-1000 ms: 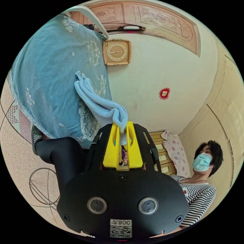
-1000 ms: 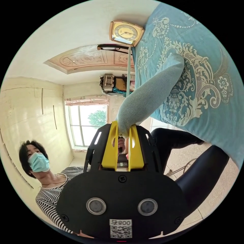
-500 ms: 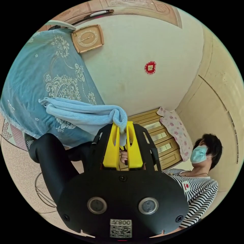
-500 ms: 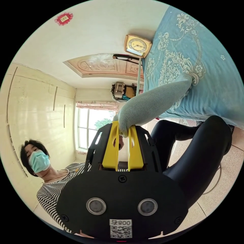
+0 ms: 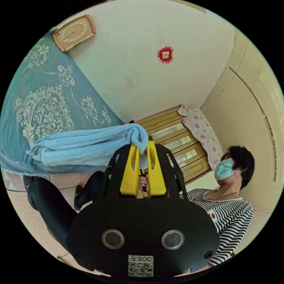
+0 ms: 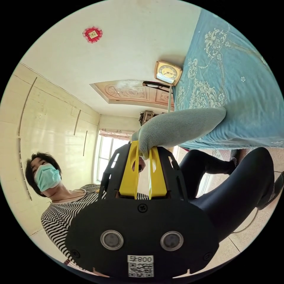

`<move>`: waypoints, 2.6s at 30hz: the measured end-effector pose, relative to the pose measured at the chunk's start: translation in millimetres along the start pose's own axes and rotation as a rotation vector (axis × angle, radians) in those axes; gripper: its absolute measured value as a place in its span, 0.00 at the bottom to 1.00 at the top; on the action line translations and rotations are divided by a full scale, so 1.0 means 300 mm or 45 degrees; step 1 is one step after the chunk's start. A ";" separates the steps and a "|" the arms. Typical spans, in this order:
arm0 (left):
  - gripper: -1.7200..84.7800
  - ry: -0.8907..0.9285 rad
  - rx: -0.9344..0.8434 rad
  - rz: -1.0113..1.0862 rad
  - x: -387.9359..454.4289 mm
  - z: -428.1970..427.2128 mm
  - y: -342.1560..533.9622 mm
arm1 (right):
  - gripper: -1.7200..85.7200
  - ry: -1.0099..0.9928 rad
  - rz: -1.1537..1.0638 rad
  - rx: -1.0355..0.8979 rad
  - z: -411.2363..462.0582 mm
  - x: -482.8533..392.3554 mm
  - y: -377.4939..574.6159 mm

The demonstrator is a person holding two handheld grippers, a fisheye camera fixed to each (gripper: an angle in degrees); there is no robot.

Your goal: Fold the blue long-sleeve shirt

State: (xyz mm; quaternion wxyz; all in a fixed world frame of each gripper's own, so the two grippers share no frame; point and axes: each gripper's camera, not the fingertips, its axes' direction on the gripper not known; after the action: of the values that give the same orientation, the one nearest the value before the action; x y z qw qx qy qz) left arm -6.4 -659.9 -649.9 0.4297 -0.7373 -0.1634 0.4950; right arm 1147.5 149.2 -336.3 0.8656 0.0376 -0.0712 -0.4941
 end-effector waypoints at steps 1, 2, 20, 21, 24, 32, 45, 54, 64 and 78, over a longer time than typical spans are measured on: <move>0.08 0.011 -0.011 0.001 -0.002 0.067 -0.030 | 0.07 -0.010 0.000 0.017 -0.058 0.051 -0.005; 0.08 0.021 -0.020 -0.002 -0.005 0.134 -0.064 | 0.07 -0.013 -0.004 0.031 -0.114 0.100 -0.015; 0.08 0.285 -0.352 0.117 0.228 1.364 -0.653 | 0.06 0.139 -0.164 0.347 -1.186 0.418 -0.180; 0.08 0.297 -0.378 0.126 0.253 1.418 -0.669 | 0.06 0.147 -0.174 0.369 -1.233 0.411 -0.166; 0.08 0.390 -0.519 0.159 0.366 1.709 -0.729 | 0.06 0.192 -0.230 0.487 -1.479 0.374 -0.072; 0.08 0.625 -0.792 0.259 0.617 2.545 -0.691 | 0.06 0.344 -0.366 0.774 -2.234 0.382 0.279; 0.08 0.837 -1.007 0.273 0.692 3.550 -0.656 | 0.05 0.515 -0.443 0.992 -3.127 0.689 0.470; 0.08 0.973 -0.972 0.231 0.568 4.228 -0.788 | 0.05 0.603 -0.410 1.006 -3.736 0.956 0.202; 0.08 0.833 -0.781 0.233 0.431 4.750 -1.038 | 0.05 0.617 -0.421 0.839 -4.260 1.275 -0.360; 0.08 0.323 -0.338 0.453 0.295 5.341 -1.492 | 0.05 0.698 -0.576 0.400 -4.705 1.582 -1.607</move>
State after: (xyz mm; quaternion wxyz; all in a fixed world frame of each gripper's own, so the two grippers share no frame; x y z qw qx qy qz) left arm -1278.1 413.6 -571.1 0.2524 -0.8605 -0.0393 0.4408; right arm 1202.2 -512.0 -1754.1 0.7055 0.3153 0.0981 -0.6272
